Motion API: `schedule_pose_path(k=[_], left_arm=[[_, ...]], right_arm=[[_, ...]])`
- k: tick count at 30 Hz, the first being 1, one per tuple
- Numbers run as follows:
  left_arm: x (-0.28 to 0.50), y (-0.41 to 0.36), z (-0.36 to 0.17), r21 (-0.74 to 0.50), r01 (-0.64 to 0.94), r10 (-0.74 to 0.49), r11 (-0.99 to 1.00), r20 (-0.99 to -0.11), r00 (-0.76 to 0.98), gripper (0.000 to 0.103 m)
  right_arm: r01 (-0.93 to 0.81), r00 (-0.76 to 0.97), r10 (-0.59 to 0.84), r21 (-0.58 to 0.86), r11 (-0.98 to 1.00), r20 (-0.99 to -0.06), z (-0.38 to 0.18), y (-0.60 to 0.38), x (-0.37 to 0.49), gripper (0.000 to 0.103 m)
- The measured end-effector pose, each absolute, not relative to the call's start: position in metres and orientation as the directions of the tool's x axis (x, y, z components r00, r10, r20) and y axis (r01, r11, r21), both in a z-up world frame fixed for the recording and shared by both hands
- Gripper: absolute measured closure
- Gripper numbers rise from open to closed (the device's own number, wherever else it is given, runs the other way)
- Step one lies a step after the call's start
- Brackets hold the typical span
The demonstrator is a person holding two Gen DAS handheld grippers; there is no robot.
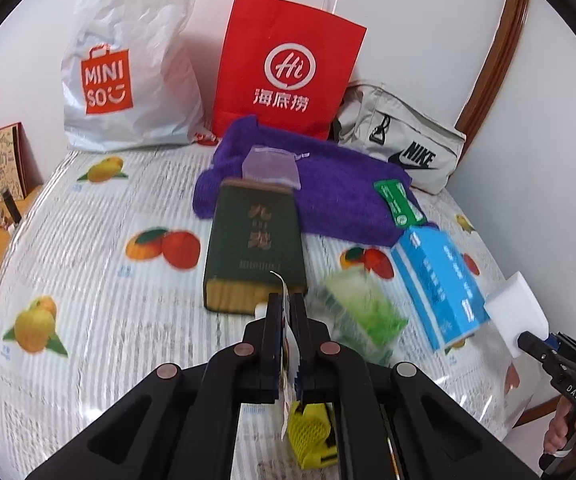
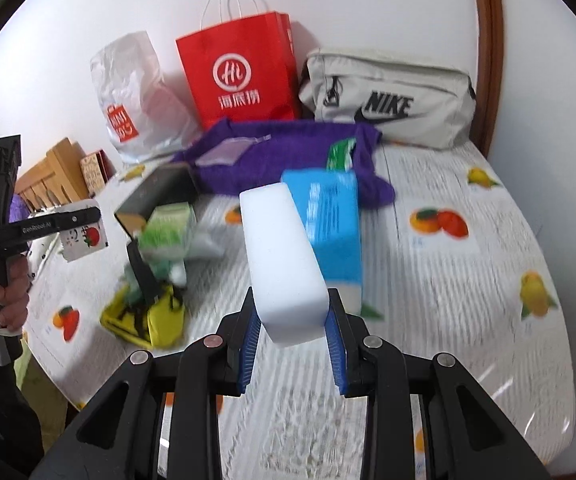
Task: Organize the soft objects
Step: 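Set snack packet on purple towel with left tool while right tool sets sponge there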
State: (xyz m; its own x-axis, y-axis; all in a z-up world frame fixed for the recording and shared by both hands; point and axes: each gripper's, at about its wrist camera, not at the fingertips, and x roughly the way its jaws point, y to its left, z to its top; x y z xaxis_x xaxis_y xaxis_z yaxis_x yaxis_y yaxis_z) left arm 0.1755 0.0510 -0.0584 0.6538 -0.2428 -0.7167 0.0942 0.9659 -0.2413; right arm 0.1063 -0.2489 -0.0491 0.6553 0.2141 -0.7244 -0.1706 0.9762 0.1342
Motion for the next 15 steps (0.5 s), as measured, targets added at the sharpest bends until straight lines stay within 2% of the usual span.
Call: schedule_pose_path(k=[15], left_arm=[[0.261, 0.05, -0.032, -0.253, 0.067, -0.236, 0.965, -0.729, 0.642, 0.098]], right_arm=[[-0.168, 0.683, 0.212, 0.131, 0.977, -0.699, -0.019, -0.249, 0.228, 0.072]])
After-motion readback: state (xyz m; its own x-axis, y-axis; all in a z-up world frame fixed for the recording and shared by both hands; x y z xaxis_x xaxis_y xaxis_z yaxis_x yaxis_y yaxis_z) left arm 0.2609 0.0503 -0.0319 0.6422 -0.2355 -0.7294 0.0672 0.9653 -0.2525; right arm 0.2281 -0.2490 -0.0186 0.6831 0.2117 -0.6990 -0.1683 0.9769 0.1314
